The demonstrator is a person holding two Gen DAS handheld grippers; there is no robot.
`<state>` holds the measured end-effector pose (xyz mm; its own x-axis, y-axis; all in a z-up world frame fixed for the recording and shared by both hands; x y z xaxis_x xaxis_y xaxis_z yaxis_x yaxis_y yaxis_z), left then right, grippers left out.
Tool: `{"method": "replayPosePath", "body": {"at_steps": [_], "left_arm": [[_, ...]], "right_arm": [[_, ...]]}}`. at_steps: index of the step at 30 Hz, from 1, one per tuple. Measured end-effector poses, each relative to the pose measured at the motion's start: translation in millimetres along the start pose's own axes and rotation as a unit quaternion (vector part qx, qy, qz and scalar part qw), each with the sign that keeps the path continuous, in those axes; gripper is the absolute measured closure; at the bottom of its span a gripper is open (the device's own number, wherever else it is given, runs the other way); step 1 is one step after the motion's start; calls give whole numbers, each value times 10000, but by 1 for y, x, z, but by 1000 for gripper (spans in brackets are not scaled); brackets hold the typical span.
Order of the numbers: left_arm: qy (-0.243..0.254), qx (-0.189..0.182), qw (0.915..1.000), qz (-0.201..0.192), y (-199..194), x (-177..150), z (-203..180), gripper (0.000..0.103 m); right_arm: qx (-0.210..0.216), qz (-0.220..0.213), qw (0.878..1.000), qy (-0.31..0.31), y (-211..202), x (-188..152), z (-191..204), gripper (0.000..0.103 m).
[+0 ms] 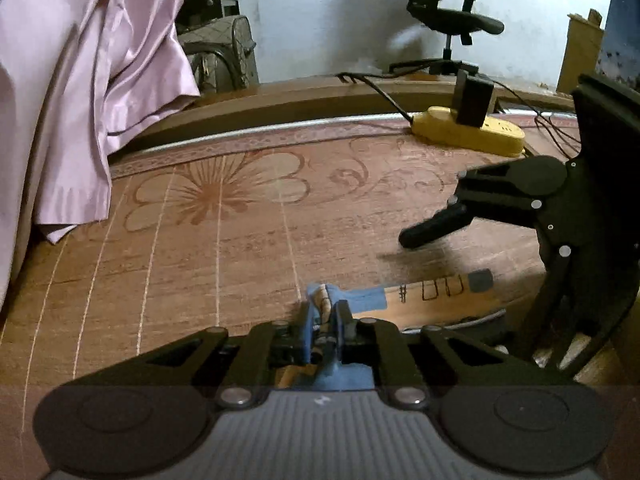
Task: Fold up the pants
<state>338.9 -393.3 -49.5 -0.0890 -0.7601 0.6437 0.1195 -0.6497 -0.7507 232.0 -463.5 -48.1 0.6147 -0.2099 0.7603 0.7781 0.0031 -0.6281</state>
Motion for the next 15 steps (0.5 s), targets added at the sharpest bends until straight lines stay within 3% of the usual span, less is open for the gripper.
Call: {"method": "replayPosePath", "body": {"at_steps": [2, 6, 13, 15], "left_arm": [[96, 42, 9999, -78, -2, 0, -2, 91], [327, 109, 9994, -80, -3, -4, -8, 91], [357, 131, 9993, -17, 2, -4, -9, 91], [346, 135, 9993, 5, 2, -4, -9, 91]], "right_arm": [[-50, 89, 9999, -13, 0, 0, -3, 39], [88, 208, 9997, 90, -3, -1, -7, 50], [254, 323, 9990, 190, -2, -1, -2, 83], [228, 307, 9990, 210, -1, -1, 0, 86]]}}
Point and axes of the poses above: each gripper's, at about its wrist camera, not at the fingertips, and y roughly the way its jaws point, z to its left, x to its top, the point moved 1 cm from there along y, roughly the way its jaws point, and after that the axes turned 9 degrees about y, right-handed, at the moved point
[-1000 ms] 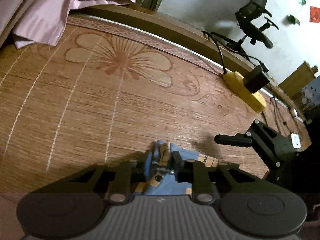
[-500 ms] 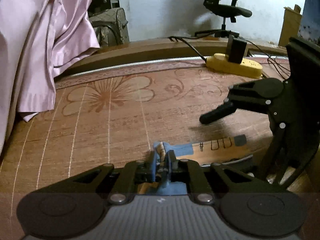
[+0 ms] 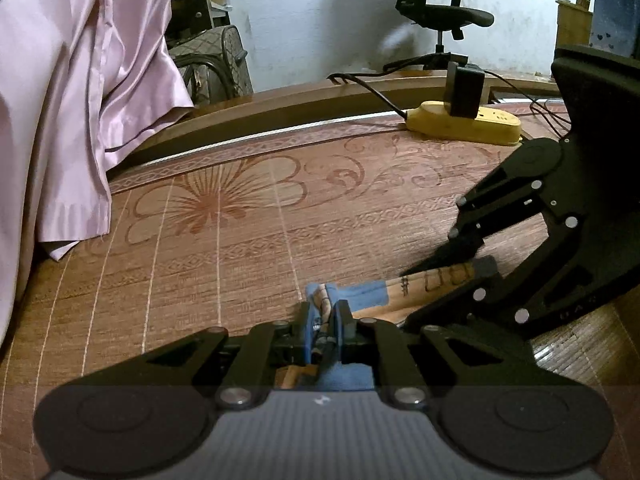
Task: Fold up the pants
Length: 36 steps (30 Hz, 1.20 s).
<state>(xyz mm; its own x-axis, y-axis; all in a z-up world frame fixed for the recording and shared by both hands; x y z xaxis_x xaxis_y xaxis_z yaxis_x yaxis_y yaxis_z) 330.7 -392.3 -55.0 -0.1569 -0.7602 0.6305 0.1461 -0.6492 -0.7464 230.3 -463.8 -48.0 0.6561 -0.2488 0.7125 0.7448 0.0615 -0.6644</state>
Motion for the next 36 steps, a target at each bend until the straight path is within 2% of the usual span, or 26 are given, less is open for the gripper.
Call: {"method": "replayPosePath", "body": {"at_steps": [3, 6, 11, 15, 17, 19, 21, 22, 25, 26, 28, 29, 31, 32, 35, 36], "left_arm": [[-175, -74, 9998, 35, 1, 0, 4, 90], [-716, -340, 9969, 4, 1, -3, 19, 87], [-1879, -729, 9794, -78, -4, -17, 50, 83], [-2216, -672, 9728, -58, -13, -28, 59, 80], [-2530, -715, 9648, -67, -18, -34, 63, 80], [-3015, -867, 9494, -136, -28, -39, 68, 77], [-3342, -898, 9375, -354, -44, -48, 72, 63], [-3558, -867, 9290, -532, -55, -56, 72, 57], [-4051, -698, 9039, -1181, -86, -83, 64, 51], [-4211, -592, 8937, -1433, -97, -93, 58, 49], [-4581, -523, 8668, -1902, -117, -117, 44, 43], [-4829, -541, 8497, -2048, -125, -131, 38, 40], [-5136, -686, 8287, -2117, -131, -151, 28, 39], [-5256, -793, 8213, -2070, -132, -161, 23, 39], [-5351, -1036, 8156, -1945, -130, -179, 14, 38], [-5414, -1098, 8105, -1944, -129, -184, 13, 36]], "right_arm": [[-205, -89, 9994, -278, 0, -2, 11, 88], [-457, -193, 9961, -724, -1, -5, 24, 89], [-689, -251, 9928, -945, 1, -7, 33, 90], [-949, -316, 9882, -1158, 1, -9, 44, 91], [-1198, -328, 9823, -1401, 2, -12, 55, 91], [-1490, -370, 9706, -1856, 4, -15, 71, 91], [-1764, -440, 9544, -2369, 5, -19, 90, 91], [-1817, -484, 9501, -2489, 4, -20, 98, 91], [-1927, -596, 9395, -2767, -5, -26, 124, 91], [-1952, -640, 9343, -2914, -8, -29, 132, 91], [-2019, -731, 9179, -3337, -13, -40, 151, 91], [-2035, -760, 9121, -3477, -14, -44, 158, 91], [-1989, -809, 9034, -3711, -15, -53, 173, 91], [-1956, -805, 9007, -3795, -14, -57, 179, 91], [-1746, -736, 8962, -4012, -11, -71, 195, 91], [-1697, -687, 8950, -4068, -8, -72, 197, 91]]}}
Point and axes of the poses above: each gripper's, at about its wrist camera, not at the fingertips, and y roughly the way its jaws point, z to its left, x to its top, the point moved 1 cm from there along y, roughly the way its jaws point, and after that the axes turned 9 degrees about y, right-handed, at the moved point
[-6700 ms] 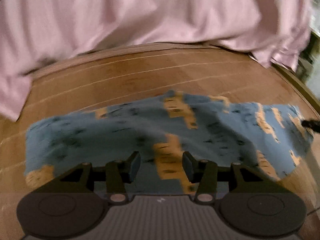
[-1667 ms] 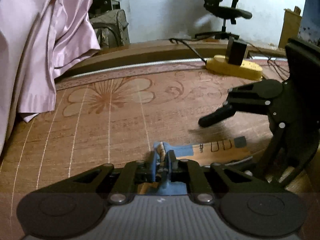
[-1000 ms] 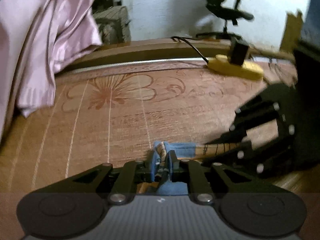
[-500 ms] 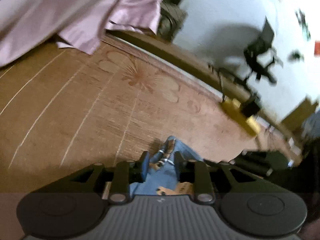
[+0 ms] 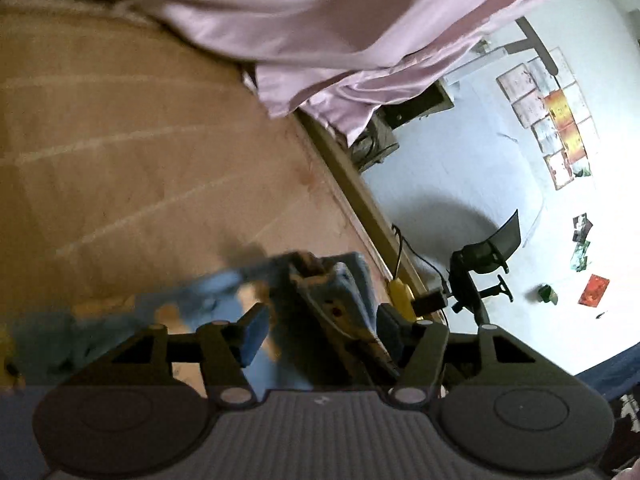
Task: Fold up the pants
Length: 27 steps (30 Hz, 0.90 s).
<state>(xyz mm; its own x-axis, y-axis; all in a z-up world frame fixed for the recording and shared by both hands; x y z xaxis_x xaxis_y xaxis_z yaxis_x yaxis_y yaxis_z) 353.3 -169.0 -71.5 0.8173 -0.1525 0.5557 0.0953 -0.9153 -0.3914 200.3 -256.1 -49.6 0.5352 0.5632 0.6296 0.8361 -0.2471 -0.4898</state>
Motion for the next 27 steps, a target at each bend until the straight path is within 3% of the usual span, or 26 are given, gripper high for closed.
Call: {"method": "replayPosePath", "body": {"at_steps": [2, 6, 11, 13, 18, 24, 27], "left_arm": [[-244, -156, 9996, -32, -2, -3, 9, 31], [-398, -126, 9991, 125, 12, -4, 20, 27], [-519, 32, 9983, 255, 21, -6, 24, 27], [-487, 66, 9983, 304, 21, -6, 23, 28], [-528, 247, 9975, 388, 23, -6, 23, 34], [-715, 550, 9946, 517, 25, -7, 23, 45], [-859, 601, 9926, 608, 26, -7, 21, 45]], "right_arm": [[98, -19, 9999, -110, -1, -1, 9, 91], [210, 15, 9994, -256, 0, -5, 20, 87], [259, 170, 9993, -194, -2, -6, 24, 61], [224, 333, 9992, 49, -4, -6, 20, 57], [158, 666, 9955, 649, -11, -8, 18, 55], [71, 662, 9959, 607, -19, -14, 27, 55], [152, 672, 9954, 664, -20, -15, 27, 68]]}}
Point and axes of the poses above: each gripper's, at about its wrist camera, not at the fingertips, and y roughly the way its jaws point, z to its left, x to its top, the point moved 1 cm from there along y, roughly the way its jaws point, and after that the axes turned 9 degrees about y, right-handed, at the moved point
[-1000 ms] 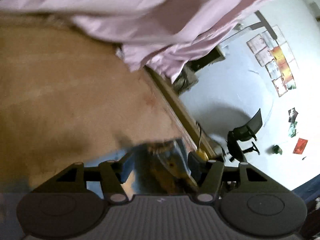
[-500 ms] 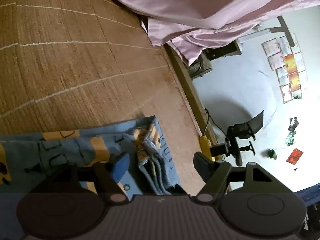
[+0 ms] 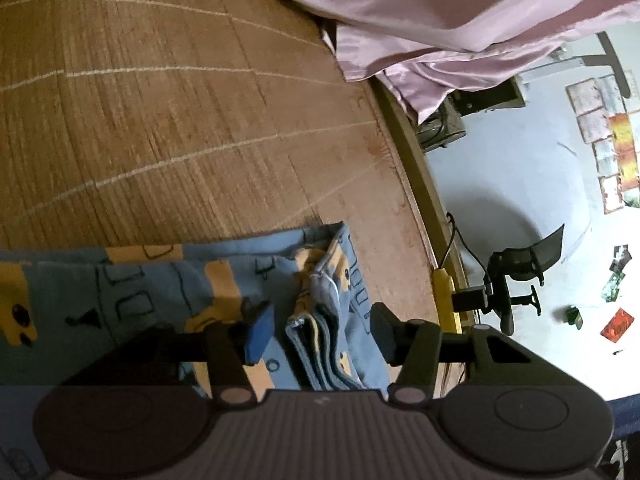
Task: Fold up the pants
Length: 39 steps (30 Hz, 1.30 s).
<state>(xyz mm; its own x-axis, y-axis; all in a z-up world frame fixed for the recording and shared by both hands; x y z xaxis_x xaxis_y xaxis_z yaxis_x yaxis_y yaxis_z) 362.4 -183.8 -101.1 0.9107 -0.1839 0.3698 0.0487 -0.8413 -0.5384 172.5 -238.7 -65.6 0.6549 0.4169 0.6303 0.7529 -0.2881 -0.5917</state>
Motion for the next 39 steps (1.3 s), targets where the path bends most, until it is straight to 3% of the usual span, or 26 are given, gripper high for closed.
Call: {"method": "replayPosePath", "body": {"at_steps": [1, 7, 10, 24, 39], "left_arm": [[-15, 35, 10000, 24, 1, 0, -1, 47], [-33, 388, 9990, 220, 9, 5, -9, 80], [-53, 387, 9990, 231, 9, 10, -12, 84], [827, 270, 9955, 384, -19, 30, -48, 87], [957, 201, 9951, 135, -83, 12, -38, 87]], "right_arm": [[56, 21, 10000, 35, -1, 0, 0, 85], [58, -40, 9999, 120, -6, 0, 1, 89], [1, -116, 9999, 84, -9, 1, 1, 89], [261, -377, 9981, 421, -32, 21, 0, 90], [852, -574, 9938, 422, -66, 43, 25, 90]]}}
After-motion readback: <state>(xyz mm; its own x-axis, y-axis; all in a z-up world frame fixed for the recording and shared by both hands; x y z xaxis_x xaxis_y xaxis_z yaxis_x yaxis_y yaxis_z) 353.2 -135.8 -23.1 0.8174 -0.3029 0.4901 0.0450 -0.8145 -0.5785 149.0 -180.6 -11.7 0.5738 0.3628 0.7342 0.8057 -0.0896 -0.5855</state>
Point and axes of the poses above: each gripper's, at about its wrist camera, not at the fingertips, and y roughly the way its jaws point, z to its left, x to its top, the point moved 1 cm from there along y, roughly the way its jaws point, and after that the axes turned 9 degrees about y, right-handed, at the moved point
